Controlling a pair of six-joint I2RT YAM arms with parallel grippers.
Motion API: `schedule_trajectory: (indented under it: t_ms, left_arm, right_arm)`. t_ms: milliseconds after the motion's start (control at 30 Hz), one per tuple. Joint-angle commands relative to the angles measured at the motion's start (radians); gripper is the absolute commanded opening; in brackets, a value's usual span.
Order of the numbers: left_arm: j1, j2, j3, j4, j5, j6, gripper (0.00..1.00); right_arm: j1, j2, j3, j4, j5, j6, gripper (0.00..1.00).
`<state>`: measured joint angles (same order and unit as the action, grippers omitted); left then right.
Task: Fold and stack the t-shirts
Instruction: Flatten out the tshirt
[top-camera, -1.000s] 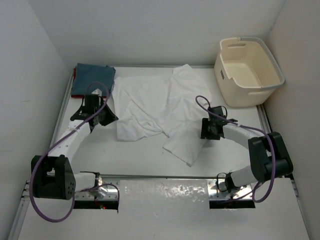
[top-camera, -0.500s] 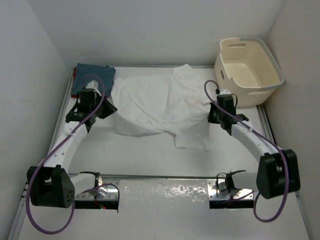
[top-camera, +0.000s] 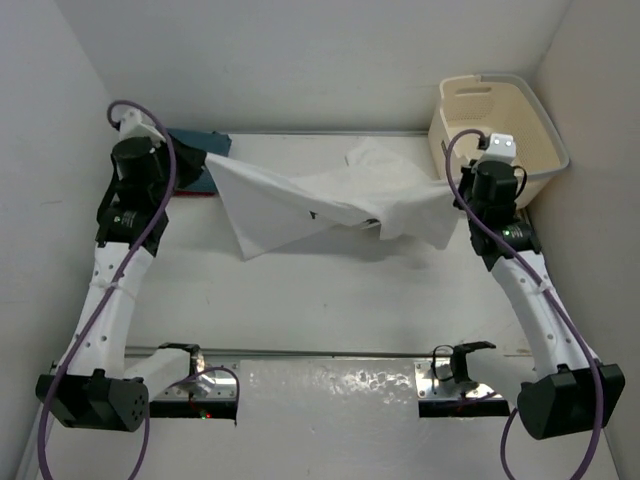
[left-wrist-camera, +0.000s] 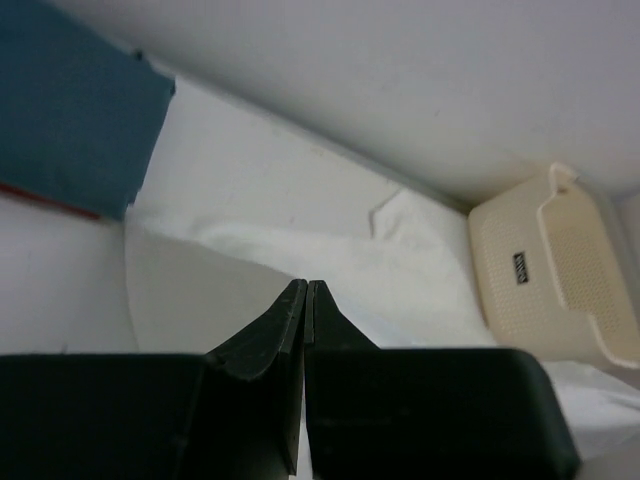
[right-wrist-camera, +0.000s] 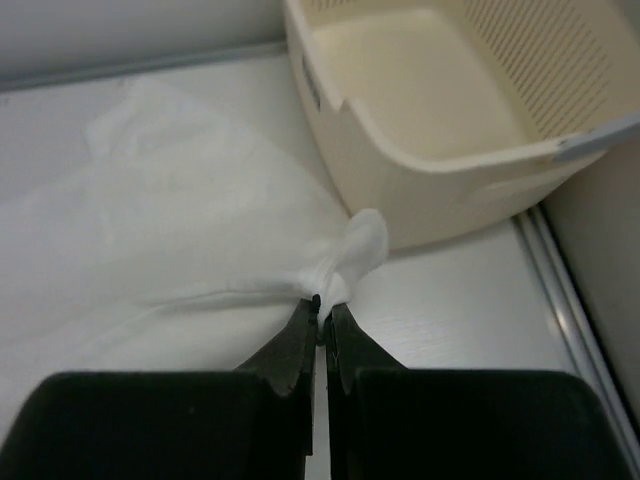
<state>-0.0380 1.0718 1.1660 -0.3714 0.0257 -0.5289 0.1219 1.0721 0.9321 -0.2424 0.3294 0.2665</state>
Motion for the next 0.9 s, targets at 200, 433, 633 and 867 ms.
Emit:
schedule_trajectory:
  t_ms: [200, 433, 633, 867]
  left_arm:
    - [0.009, -0.039, 0.336, 0.065, -0.059, 0.052, 0.00]
    - [0.009, -0.041, 0.622, -0.061, -0.110, 0.102, 0.00]
    - [0.009, -0.098, 0.799, -0.139, -0.237, 0.161, 0.00]
    - [0.009, -0.226, 0.791, -0.161, -0.202, 0.150, 0.00]
  right_arm:
    - [-0.013, -0.049, 0.355, 0.092, 0.146, -0.194, 0.00]
    - [-0.013, -0.061, 0.597, 0.035, 0.161, -0.314, 0.00]
    - [-0.011, -0.089, 0.807, 0.008, 0.194, -0.403, 0.00]
    - [-0.011, -0.256, 0.814, -0.032, 0.083, -0.377, 0.00]
